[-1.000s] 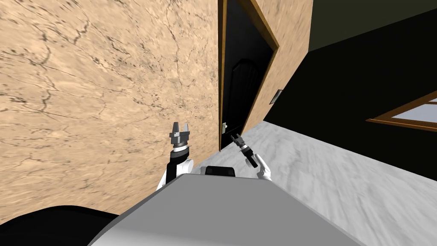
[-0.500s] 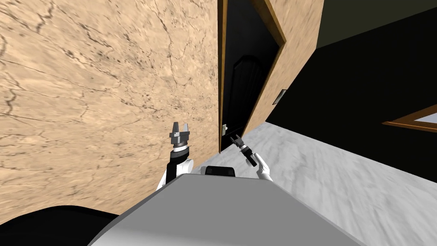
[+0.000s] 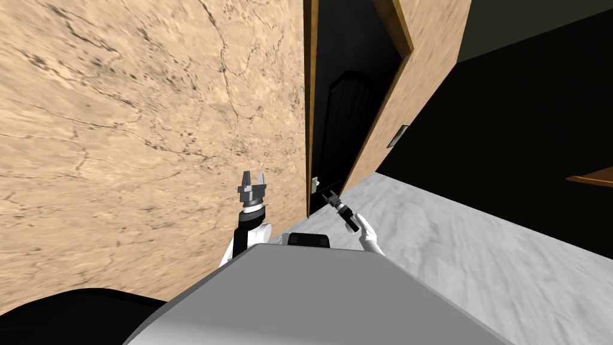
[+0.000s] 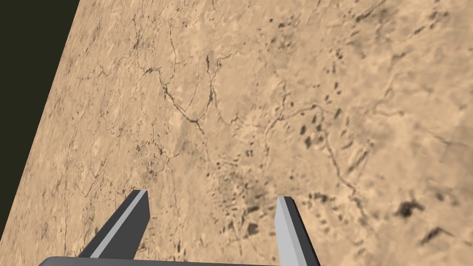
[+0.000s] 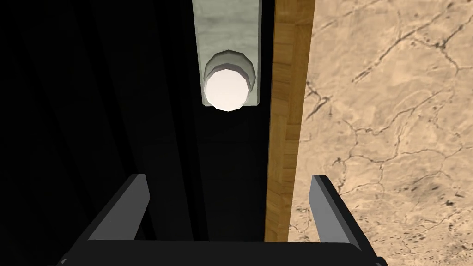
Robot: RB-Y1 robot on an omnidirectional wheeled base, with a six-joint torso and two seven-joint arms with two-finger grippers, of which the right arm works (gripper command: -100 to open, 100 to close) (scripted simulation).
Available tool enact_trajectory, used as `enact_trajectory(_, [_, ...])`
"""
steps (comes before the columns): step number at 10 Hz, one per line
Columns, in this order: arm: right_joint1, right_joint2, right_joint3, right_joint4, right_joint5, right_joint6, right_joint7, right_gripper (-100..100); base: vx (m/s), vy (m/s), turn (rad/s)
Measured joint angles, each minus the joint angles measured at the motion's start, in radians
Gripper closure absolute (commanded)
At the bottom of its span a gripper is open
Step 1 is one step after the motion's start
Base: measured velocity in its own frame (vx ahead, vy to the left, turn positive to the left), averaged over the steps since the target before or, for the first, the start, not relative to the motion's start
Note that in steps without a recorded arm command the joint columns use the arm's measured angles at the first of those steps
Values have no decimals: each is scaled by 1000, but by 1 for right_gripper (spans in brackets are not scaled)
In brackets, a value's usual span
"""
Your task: Pull the door open
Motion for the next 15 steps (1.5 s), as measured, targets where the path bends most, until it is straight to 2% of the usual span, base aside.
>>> enact_trajectory(2, [-5, -5, -10, 14, -4, -4, 4, -100, 45, 110, 118])
enact_trajectory(3, [-18, -13, -22, 36, -11, -12, 6, -100, 66, 144, 164])
enact_trajectory(7, [-41, -54, -93, 125, -55, -64, 26, -100, 112, 135, 139])
enact_trajectory(8, [-55, -68, -115, 159, -69, -83, 31, -100, 165, 127, 163])
enact_trajectory(9, [-58, -85, -132, 172, -80, -93, 28, -100, 141, 94, 120])
enact_trajectory(10, [-71, -90, -145, 195, -87, -99, 30, -100, 101, 66, 116])
enact_trajectory(11, [-72, -97, -158, 206, -95, -104, 33, -100, 26, 6, 16])
enact_trajectory(12, [-73, -98, -160, 206, -96, -105, 33, 100, -27, -21, -16])
enact_trajectory(15, [-72, -97, -158, 206, -95, -105, 32, 100, -6, 0, -1])
